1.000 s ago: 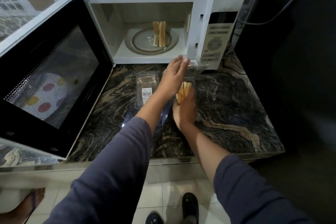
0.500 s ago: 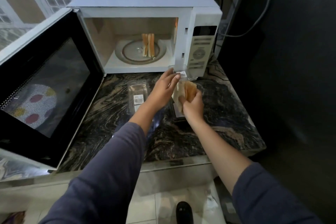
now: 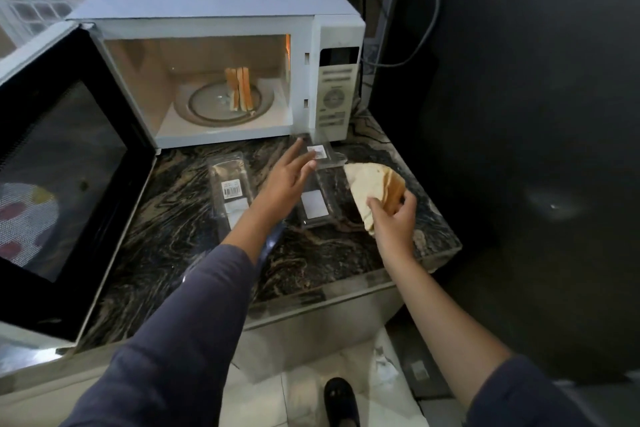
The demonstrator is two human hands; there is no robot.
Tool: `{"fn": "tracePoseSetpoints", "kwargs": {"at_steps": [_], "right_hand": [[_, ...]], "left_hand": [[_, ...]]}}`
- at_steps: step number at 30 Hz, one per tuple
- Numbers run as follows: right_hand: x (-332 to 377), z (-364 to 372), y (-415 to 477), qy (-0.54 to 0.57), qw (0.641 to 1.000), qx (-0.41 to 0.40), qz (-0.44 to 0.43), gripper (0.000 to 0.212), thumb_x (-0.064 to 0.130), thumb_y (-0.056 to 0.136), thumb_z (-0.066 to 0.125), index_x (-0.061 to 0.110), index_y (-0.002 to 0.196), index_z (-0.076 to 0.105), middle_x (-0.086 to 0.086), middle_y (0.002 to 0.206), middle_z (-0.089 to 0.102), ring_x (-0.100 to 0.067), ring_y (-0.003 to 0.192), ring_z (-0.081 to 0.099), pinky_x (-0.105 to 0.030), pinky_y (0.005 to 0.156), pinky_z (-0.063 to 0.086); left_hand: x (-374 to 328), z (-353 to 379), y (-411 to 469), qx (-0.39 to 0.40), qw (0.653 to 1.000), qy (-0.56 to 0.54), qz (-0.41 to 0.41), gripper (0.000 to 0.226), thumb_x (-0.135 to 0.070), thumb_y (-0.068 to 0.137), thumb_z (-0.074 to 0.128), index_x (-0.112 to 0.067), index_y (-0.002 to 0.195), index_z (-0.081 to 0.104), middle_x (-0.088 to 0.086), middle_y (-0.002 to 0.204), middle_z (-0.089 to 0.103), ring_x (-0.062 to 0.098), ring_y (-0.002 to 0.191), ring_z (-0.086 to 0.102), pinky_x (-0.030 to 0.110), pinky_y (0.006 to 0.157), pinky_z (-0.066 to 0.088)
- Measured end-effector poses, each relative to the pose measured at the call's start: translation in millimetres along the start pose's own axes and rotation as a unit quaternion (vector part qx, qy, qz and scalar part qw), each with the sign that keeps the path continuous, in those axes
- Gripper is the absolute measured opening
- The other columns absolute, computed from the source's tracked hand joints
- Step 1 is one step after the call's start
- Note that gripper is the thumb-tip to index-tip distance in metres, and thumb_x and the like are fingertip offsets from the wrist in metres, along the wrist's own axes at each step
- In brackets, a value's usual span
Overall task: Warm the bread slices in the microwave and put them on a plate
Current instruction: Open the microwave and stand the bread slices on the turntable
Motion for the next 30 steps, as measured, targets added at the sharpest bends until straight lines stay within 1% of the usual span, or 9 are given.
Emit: {"fn": "tracePoseSetpoints", "kwargs": {"at_steps": [3,9,12,14,17,22,24,27,30], "right_hand": [[0.4,-11.5,-5.0,0.022,0.999,-0.041,0.007,0.057,0.015,0.085,0.065,0.012,0.135,0.037,-0.008,0.125,0.056,-0.018,0.107,0.056,-0.033,0.090,0.049],[24.7,-15.7,-14.1,0.037,0.998,-0.054,-0.016,0.059,0.016,0.084,0.065,0.012,0.136,0.037,-0.006,0.124,0.058,-0.012,0.098,0.056,-0.026,0.079,0.045],[46.2,-5.1,-18.6,0.035,0.997,-0.045,-0.051,0.057,0.016,0.084,0.066,0.012,0.134,0.039,-0.004,0.119,0.058,-0.011,0.096,0.056,-0.025,0.078,0.045],[62.6,9.3,-20.5,0.027,0.996,-0.025,-0.079,0.056,0.015,0.083,0.065,0.012,0.133,0.039,-0.001,0.115,0.056,-0.011,0.097,0.055,-0.024,0.078,0.045],[84.0,42.8,-19.4,0.013,0.994,0.012,-0.106,0.055,0.016,0.083,0.064,0.010,0.132,0.038,-0.002,0.114,0.055,-0.013,0.098,0.055,-0.023,0.078,0.043],[105.1,114.6,-11.4,0.011,0.992,0.068,-0.107,0.056,0.017,0.083,0.064,0.007,0.132,0.038,-0.008,0.123,0.054,-0.014,0.100,0.053,-0.015,0.074,0.037],[109.8,144.1,-6.3,-0.004,0.990,0.092,-0.105,0.056,0.018,0.084,0.063,0.007,0.133,0.038,-0.009,0.127,0.053,-0.015,0.103,0.052,-0.016,0.076,0.036],[115.9,187.2,6.7,-0.028,0.986,0.126,-0.107,0.062,0.021,0.084,0.063,0.008,0.137,0.035,-0.010,0.135,0.050,-0.023,0.119,0.051,-0.024,0.090,0.039],[123.5,225.9,24.5,-0.050,0.979,0.158,-0.118,0.061,0.020,0.084,0.063,0.007,0.137,0.035,-0.010,0.136,0.048,-0.024,0.122,0.049,-0.021,0.088,0.036]], "left_hand": [[3.1,9.6,-12.1,0.018,0.999,0.023,0.013,0.043,-0.030,0.099,0.039,-0.010,0.137,0.045,0.007,0.155,0.023,0.019,0.144,0.017,0.028,0.114,0.015],[24.1,38.4,-55.6,0.050,0.995,0.087,0.001,0.053,-0.020,0.096,0.047,-0.012,0.145,0.028,0.006,0.157,0.013,0.022,0.146,0.009,0.033,0.119,0.014],[28.4,42.3,-88.0,0.042,0.997,0.058,-0.019,0.065,-0.011,0.093,0.050,-0.015,0.149,0.016,0.002,0.158,0.009,0.019,0.146,0.010,0.031,0.118,0.015],[35.3,40.5,-111.1,0.052,0.996,0.058,-0.035,0.065,-0.013,0.094,0.049,-0.016,0.149,0.014,0.001,0.158,0.010,0.016,0.145,0.011,0.024,0.115,0.013],[55.2,26.0,-136.1,0.044,0.995,0.059,-0.074,0.056,-0.017,0.095,0.048,-0.014,0.146,0.023,0.005,0.155,0.022,0.020,0.143,0.022,0.024,0.113,0.016],[86.5,-22.4,-155.9,0.015,0.989,0.112,-0.100,0.035,-0.015,0.093,0.048,-0.006,0.127,0.054,0.011,0.137,0.049,0.025,0.127,0.044,0.025,0.107,0.029],[104.7,-44.3,-163.2,-0.016,0.983,0.132,-0.124,0.038,-0.022,0.091,0.045,-0.005,0.122,0.058,0.011,0.132,0.053,0.025,0.123,0.048,0.024,0.105,0.030],[134.2,-71.9,-168.1,-0.074,0.968,0.168,-0.170,0.045,-0.034,0.088,0.042,-0.005,0.118,0.061,0.011,0.126,0.058,0.025,0.118,0.052,0.025,0.104,0.034],[152.5,-87.6,-154.2,-0.104,0.953,0.181,-0.218,0.041,-0.026,0.090,0.047,-0.004,0.123,0.058,0.012,0.132,0.054,0.026,0.124,0.049,0.027,0.108,0.031]]}}
Point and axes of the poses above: each hand's wrist, its own y-axis towards the middle knuckle, its own z-axis out of the palm, x = y × z, the point moved 6 cm from there along y, towards the middle knuckle
